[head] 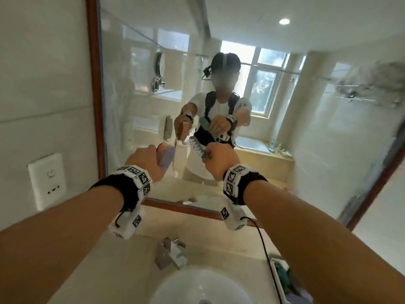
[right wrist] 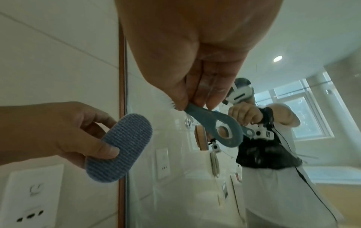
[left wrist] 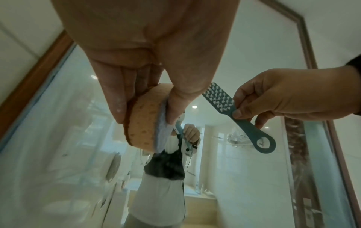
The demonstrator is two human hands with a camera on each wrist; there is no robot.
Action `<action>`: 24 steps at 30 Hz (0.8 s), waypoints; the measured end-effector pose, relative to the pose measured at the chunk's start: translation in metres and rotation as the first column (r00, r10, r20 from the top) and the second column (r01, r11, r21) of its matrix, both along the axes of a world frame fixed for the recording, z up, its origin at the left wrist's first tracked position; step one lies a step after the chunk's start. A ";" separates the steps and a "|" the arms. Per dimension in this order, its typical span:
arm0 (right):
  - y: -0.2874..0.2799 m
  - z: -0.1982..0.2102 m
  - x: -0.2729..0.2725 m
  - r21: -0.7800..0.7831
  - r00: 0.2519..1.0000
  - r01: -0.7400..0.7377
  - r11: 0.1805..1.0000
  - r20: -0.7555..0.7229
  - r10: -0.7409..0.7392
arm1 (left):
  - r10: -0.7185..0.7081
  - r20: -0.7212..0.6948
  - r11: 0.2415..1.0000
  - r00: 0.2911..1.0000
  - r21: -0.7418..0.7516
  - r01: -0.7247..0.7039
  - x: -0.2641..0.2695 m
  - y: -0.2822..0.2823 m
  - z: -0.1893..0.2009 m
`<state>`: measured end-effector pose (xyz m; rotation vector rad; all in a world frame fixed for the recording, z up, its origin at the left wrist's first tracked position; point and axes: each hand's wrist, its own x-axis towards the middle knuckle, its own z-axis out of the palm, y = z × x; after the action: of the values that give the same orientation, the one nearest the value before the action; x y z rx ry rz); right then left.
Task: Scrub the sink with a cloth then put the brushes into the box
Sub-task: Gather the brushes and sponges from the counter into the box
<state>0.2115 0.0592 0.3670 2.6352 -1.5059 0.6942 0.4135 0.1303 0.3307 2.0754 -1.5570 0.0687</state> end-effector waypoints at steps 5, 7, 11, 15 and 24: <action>0.014 0.068 -0.055 -0.088 0.994 0.012 0.996 0.112 -0.002 | -0.051 0.090 0.998 0.995 0.037 0.048 -0.049 0.004 0.079; 0.017 0.090 -0.078 -0.110 0.990 0.042 0.993 0.137 -0.027 | -0.080 0.103 0.997 0.991 0.007 0.080 -0.070 -0.003 0.103; 0.023 0.104 -0.129 -0.111 0.981 0.153 0.982 0.136 -0.138 | -0.160 0.121 0.984 0.980 -0.061 0.169 -0.124 -0.027 0.126; 0.025 0.106 -0.197 -0.059 0.933 0.334 0.941 0.162 -0.321 | -0.333 0.085 0.941 0.939 -0.038 0.337 -0.191 -0.059 0.127; 0.043 0.084 -0.359 0.031 0.803 0.588 0.808 0.097 -0.588 | -0.569 0.141 0.822 0.810 0.082 0.563 -0.356 -0.085 0.087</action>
<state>-0.1473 0.1023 0.4510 1.9463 -2.1878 0.7598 0.0578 0.0456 0.4176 1.5713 -2.2327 -0.0142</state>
